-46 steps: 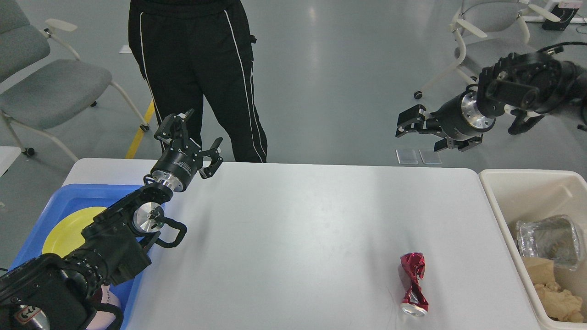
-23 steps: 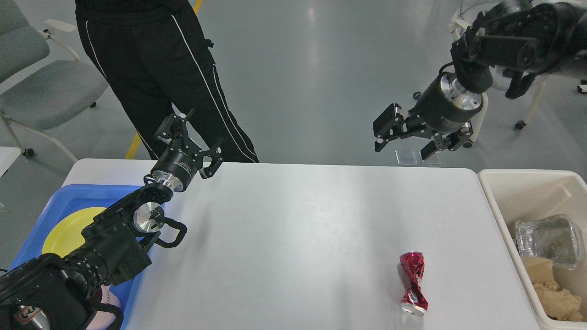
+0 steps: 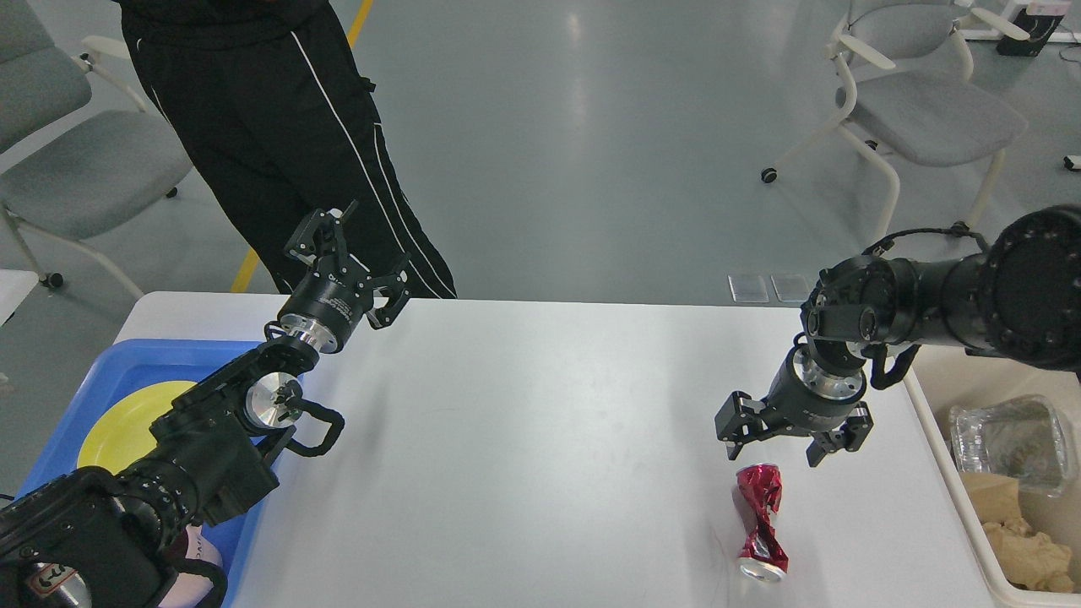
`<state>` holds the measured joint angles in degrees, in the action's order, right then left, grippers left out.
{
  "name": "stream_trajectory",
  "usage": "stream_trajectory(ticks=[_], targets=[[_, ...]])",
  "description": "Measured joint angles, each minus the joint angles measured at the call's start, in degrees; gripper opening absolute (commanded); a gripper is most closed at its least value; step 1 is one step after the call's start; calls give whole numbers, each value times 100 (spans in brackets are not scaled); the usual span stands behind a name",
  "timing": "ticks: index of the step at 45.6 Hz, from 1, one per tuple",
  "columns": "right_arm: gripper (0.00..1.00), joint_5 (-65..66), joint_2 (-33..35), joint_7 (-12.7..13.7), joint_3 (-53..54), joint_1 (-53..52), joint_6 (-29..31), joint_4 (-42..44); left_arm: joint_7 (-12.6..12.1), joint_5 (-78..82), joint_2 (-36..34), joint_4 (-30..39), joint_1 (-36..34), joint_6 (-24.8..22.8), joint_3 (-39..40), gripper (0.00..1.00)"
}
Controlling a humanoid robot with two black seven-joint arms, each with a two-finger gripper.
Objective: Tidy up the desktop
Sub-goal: 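Lower the right gripper and grasp the red wrapper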
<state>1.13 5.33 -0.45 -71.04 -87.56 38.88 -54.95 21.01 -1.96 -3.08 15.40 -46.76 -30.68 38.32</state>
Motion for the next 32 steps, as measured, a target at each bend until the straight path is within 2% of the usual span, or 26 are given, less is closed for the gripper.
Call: stream_trajectory(ticks=[30,32], targets=[[98,7,8,89,97,1506,-748,763,0,2,0,0,0,0,0,96],[92,9,15,90,97,1566,-900,774,0,1,0,0,0,0,0,96]])
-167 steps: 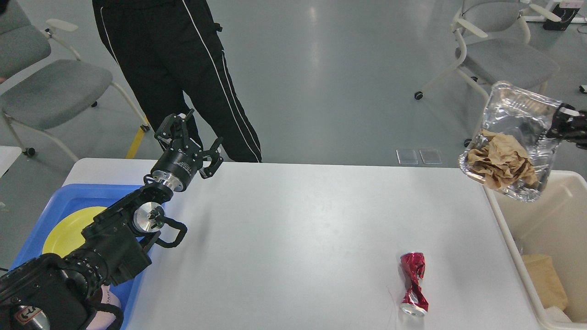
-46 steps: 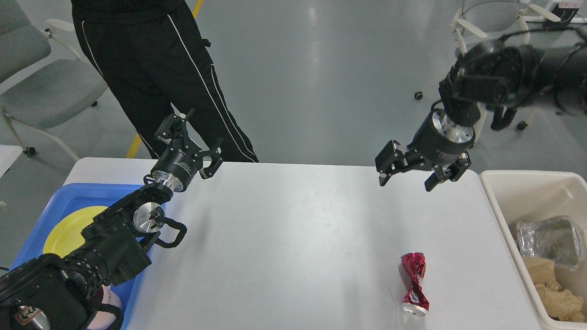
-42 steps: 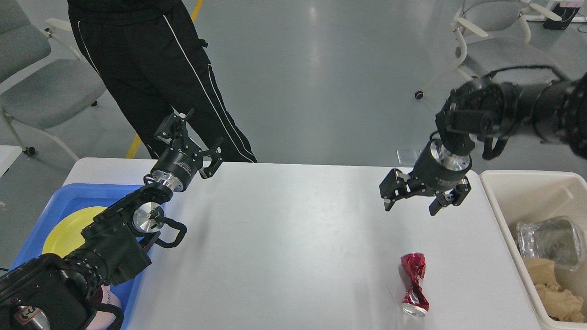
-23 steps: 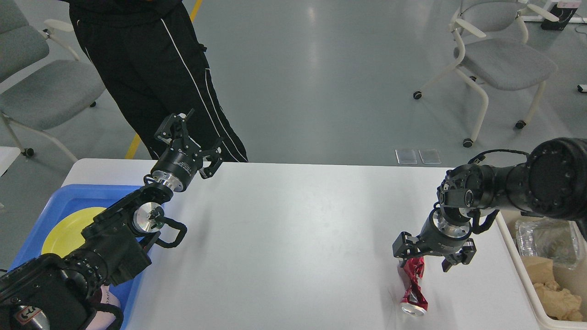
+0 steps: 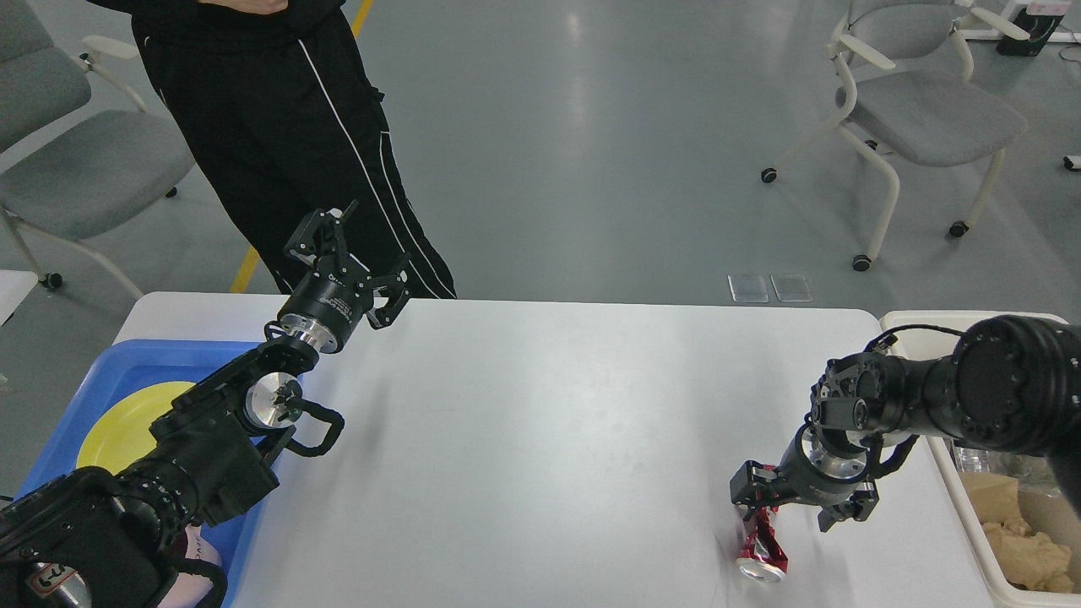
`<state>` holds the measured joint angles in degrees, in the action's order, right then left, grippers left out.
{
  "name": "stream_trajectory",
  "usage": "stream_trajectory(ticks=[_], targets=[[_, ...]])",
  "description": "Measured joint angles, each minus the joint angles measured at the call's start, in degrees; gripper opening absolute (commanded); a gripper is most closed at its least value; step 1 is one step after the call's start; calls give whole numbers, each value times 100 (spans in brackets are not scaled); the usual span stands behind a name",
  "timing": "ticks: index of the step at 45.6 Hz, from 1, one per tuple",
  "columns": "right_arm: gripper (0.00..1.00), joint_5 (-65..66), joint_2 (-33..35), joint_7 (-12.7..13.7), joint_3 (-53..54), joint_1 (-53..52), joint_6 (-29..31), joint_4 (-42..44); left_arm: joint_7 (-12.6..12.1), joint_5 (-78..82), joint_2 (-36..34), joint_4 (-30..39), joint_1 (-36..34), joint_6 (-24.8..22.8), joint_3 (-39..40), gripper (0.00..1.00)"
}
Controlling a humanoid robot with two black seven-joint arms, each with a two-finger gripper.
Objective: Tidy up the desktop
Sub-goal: 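Lower the right gripper and grasp the red wrapper, then carry the red wrapper with the right gripper into the bin and release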
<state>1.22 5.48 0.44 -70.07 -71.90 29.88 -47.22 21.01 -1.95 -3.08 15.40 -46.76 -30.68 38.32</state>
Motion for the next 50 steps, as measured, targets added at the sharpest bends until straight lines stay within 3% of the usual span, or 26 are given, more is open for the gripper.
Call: stream_trajectory(ticks=[5,12,19,30,50], targets=[[69,0,0,0,0,150,-577,-5,0,0,0,-1,0,0,0,96],[0,-3,6,13,7,223,-1055,-116,0,-2,0,-1,0,0,0,96],[0,-11,62,234,69,153,-563,-179,0,-2,0,-2,0,0,0,96],[0,-21,611,271,531,-349,-281,-259,0,-3,0,-2,0,0,0,96],[0,-26,2361,246,1088,-3074,962,-612,0,-6,0,0,0,0,0,96]])
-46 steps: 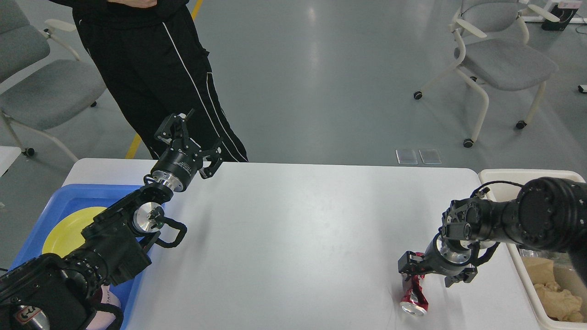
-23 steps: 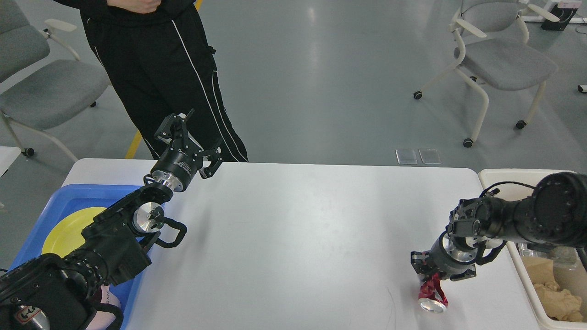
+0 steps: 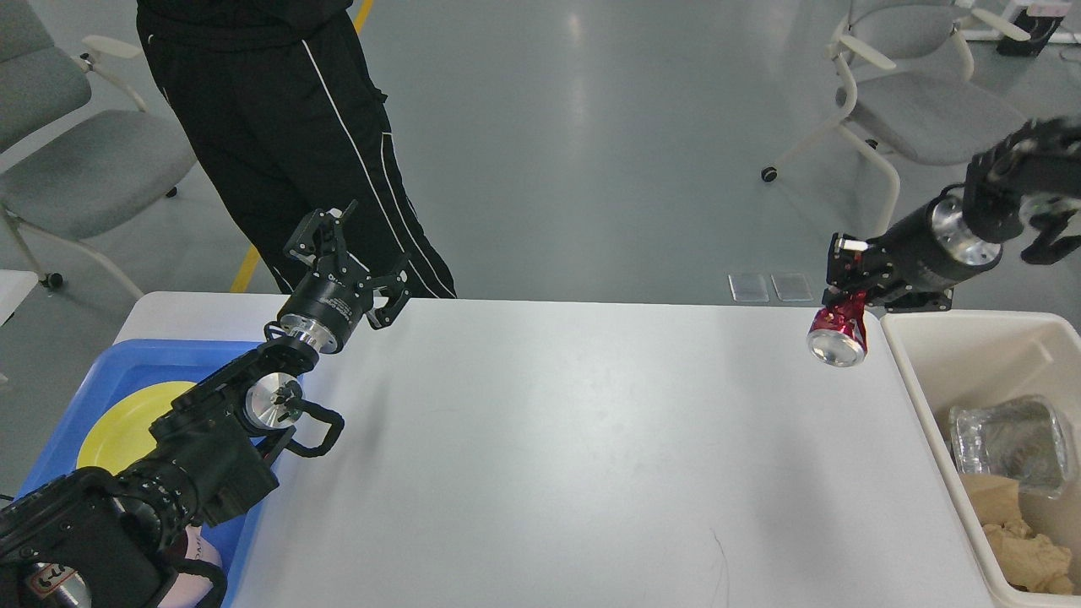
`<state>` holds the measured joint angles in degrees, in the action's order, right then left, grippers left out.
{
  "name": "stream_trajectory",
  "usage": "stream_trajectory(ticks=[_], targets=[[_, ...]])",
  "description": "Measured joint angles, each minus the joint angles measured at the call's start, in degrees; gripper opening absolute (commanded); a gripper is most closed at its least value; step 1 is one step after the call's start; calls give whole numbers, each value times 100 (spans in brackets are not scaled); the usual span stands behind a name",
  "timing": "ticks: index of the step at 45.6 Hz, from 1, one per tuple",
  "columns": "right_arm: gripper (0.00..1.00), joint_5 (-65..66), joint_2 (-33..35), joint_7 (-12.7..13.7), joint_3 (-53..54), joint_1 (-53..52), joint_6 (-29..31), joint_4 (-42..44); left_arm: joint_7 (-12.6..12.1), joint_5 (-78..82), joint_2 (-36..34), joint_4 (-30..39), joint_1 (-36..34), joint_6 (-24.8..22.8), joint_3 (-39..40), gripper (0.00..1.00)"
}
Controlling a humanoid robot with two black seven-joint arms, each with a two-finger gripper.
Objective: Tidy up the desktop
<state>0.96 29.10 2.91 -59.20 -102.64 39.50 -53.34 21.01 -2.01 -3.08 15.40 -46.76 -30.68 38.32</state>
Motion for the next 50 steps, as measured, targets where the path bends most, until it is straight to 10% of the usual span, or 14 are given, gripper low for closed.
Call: stream_trajectory(ticks=[15,28,35,42,50], targets=[[0,9,587,5,60,-537,-14,397,0,0,0,-1,0,0,0,96],[0,-86,750,9,311,1766,-2294,1729,0,1,0,-2,0,-7,0,96],[74,-87,801,1,983,3024,-3079,2411,0,1,0,-1,0,-8,0,96],[98,-84,651,-1,1574,4095,-3250,3202,0,6,0,-1,0,-8,0,96],[99,-84,494,-15,1925,4834,-3280,3634,0,6,0,-1,0,-8,0,96]])
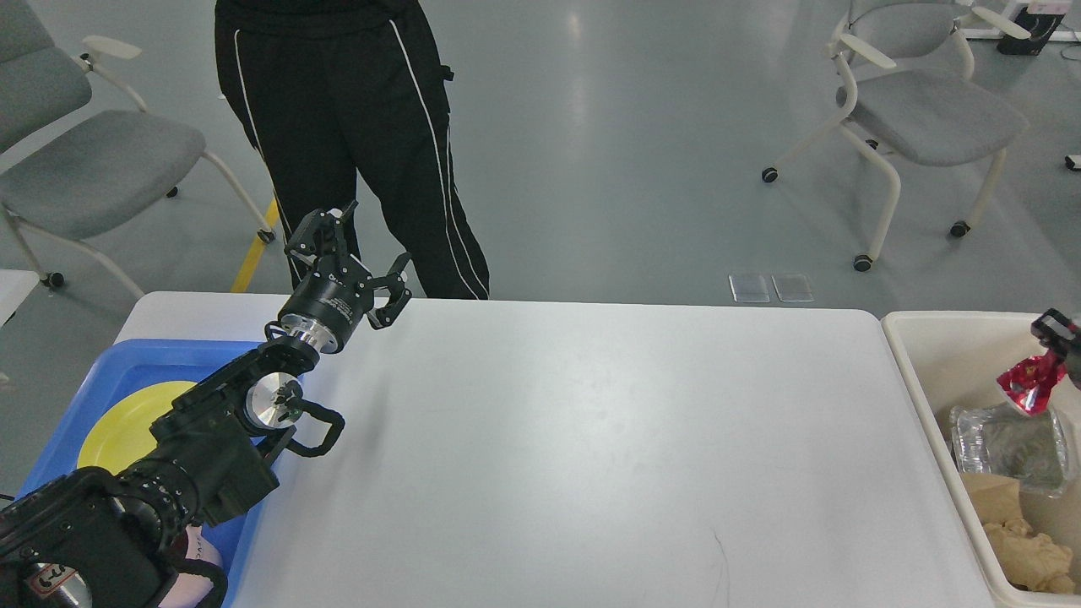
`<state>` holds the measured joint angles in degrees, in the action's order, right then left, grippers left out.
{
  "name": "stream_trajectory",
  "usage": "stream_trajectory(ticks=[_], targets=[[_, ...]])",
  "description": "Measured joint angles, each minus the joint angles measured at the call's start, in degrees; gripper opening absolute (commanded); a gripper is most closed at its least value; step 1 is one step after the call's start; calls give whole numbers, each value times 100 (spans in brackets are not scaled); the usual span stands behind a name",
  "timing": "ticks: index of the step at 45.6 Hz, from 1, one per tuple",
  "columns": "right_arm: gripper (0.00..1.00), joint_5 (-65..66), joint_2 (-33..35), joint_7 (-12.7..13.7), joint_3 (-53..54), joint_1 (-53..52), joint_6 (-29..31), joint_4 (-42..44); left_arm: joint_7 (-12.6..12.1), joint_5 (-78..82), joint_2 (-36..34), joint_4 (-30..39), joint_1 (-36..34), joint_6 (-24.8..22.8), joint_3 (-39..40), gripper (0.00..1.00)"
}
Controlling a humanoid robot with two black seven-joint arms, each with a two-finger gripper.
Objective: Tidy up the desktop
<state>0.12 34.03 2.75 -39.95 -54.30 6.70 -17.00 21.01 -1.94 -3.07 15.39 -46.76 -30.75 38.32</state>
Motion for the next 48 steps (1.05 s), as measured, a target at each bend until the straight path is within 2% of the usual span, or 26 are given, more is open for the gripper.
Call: stream_trajectory(ticks=[11,15,21,26,30,34,48], targets=[[100,-3,-10,-2,789,297,-6,91,0,0,0,2,0,7,0,96],[100,-3,-6,-2,1785,300,-54,139,0,0,0,2,0,7,0,96],[100,-4,4,-36,4054,465,-62,166,0,-6,0,2,0,8,0,96],[100,-3,-107,-212,5619,594,-50,80,0,-6,0,2,0,8,0,96],[100,-4,-375,-620,6618,776,-42,-5,0,-6,0,2,0,7,0,96],[100,-2,-567,-1224,7292,920,-27,-135,0,-6,0,0,0,7,0,96],[100,-4,-702,-2994,8277,1362,175,-1394,0,-2,0,0,0,7,0,96]])
